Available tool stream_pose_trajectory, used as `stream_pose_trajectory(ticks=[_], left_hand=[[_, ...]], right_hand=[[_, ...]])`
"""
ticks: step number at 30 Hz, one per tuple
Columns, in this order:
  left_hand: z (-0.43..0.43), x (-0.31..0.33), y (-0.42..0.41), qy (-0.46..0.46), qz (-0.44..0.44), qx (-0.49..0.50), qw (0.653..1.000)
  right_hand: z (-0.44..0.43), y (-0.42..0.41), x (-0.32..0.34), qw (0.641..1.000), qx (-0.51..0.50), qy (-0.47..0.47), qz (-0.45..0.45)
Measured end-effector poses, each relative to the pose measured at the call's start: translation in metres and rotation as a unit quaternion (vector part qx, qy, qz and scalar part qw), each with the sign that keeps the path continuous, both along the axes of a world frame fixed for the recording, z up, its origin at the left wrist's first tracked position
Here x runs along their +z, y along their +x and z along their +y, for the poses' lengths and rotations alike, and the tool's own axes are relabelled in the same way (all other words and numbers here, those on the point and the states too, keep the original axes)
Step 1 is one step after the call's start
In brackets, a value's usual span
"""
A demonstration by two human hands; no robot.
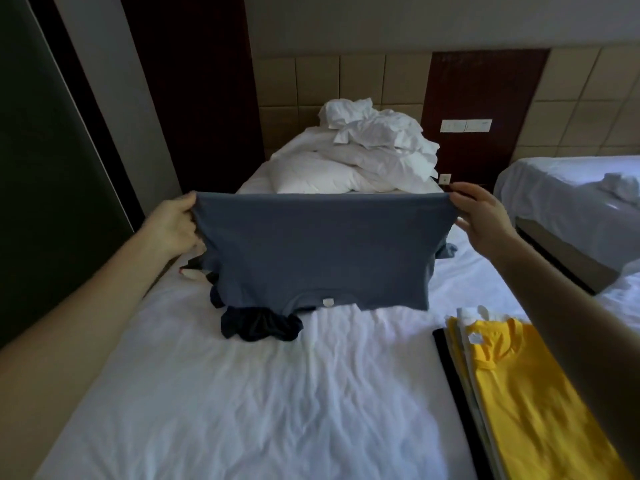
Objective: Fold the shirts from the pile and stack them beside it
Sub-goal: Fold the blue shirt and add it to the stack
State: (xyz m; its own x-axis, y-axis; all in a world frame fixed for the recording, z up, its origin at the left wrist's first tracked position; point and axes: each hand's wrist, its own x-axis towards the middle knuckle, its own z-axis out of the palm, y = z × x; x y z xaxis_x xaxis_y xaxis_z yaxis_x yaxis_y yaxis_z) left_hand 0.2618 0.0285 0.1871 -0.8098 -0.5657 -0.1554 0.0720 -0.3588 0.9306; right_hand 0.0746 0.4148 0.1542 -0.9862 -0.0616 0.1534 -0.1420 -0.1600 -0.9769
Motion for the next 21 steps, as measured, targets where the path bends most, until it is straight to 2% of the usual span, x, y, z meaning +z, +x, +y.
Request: stream_pose_trajectory(ticks=[2, 5, 8, 10, 12, 13, 15, 19, 21], left_hand=[[0.004, -0.021, 0.016, -0.032, -0.022, 0.015, 0.999], [0.012, -0.097, 0.049, -0.118, -0.123, 0.058, 0.984], [0.018, -0.189, 0.094, -0.191, -0.227, 0.027, 0.955], [0.026, -0.244, 0.127, -0.182, -0.293, -0.002, 0.939], [0.037, -0.286, 0.155, -0.082, -0.339, -0.011, 0.937], [0.039, -0.303, 0.165, -0.048, -0.341, -0.015, 0.939], [0.042, -0.322, 0.172, -0.049, -0.326, -0.023, 0.944], [0.042, -0.329, 0.167, -0.128, -0.284, -0.011, 0.95], [0.045, -0.32, 0.166, -0.148, -0.266, 0.017, 0.952]], right_hand=[[0.005, 0.021, -0.029, 1.0, -0.001, 0.01, 0.0], [0.015, 0.065, -0.114, 0.995, 0.004, 0.09, -0.039], [0.025, 0.117, -0.208, 0.981, 0.007, 0.121, -0.148], [0.033, 0.15, -0.26, 0.966, 0.017, 0.125, -0.227], [0.042, 0.175, -0.294, 0.947, 0.013, 0.174, -0.27], [0.046, 0.182, -0.304, 0.942, 0.004, 0.202, -0.268], [0.049, 0.191, -0.311, 0.939, -0.013, 0.247, -0.24], [0.045, 0.202, -0.303, 0.927, -0.003, 0.325, -0.19], [0.044, 0.203, -0.295, 0.927, -0.011, 0.314, -0.204]])
